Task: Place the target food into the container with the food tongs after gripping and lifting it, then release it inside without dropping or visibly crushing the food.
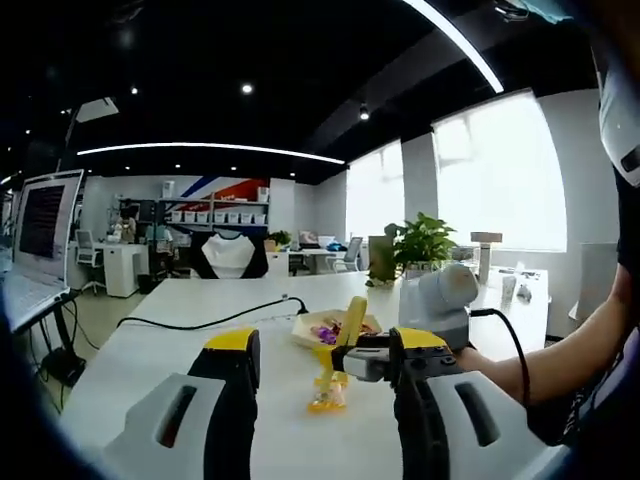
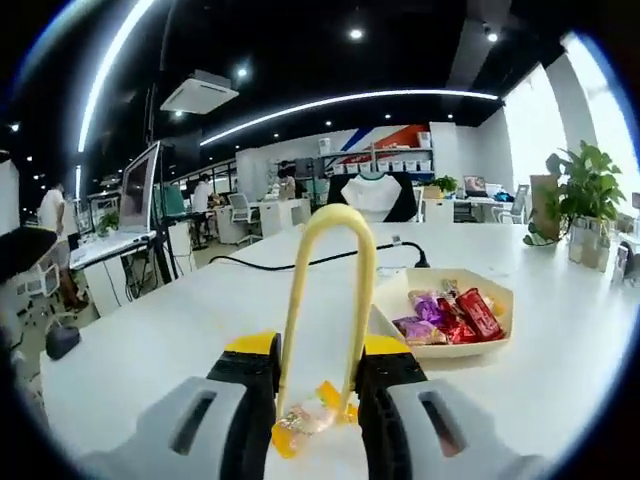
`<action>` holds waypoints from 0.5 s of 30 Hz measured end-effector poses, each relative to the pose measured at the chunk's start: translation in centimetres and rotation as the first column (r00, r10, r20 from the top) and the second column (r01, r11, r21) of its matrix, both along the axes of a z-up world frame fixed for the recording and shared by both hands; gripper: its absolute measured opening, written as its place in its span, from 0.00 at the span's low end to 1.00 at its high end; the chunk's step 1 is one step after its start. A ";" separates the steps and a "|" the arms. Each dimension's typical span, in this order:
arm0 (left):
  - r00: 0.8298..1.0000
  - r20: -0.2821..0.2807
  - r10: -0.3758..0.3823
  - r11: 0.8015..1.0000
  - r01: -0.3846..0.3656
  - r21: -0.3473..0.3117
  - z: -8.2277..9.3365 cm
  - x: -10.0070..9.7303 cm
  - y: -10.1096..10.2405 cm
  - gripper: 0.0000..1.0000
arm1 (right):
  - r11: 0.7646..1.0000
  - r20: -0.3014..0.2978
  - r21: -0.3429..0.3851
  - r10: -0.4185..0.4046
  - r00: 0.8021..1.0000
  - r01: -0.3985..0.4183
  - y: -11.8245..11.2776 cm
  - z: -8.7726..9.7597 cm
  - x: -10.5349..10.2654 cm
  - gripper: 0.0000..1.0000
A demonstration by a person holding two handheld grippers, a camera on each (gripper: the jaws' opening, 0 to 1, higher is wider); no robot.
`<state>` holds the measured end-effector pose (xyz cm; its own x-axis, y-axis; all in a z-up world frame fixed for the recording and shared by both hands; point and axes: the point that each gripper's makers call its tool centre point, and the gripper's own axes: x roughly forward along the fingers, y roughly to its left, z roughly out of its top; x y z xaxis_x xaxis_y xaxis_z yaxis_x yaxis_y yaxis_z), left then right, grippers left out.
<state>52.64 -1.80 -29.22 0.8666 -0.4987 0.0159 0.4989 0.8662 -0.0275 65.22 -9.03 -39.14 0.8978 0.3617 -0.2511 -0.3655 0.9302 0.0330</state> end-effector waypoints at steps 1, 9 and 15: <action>1.000 -0.001 0.000 1.000 0.000 0.000 0.0 0.0 0.0 0.55 | 1.000 0.000 0.001 0.005 1.000 -0.005 0.1 -0.1 0.0 0.26; 1.000 -0.004 0.015 1.000 -0.015 -0.013 -0.1 0.1 0.6 0.55 | 0.998 -0.013 -0.054 0.040 0.999 -0.041 0.4 -0.7 0.0 0.25; 1.000 -0.009 0.016 1.000 -0.016 -0.013 -0.2 0.1 0.6 0.54 | 0.992 -0.042 -0.048 0.113 0.993 -0.115 0.3 -1.2 -0.8 0.24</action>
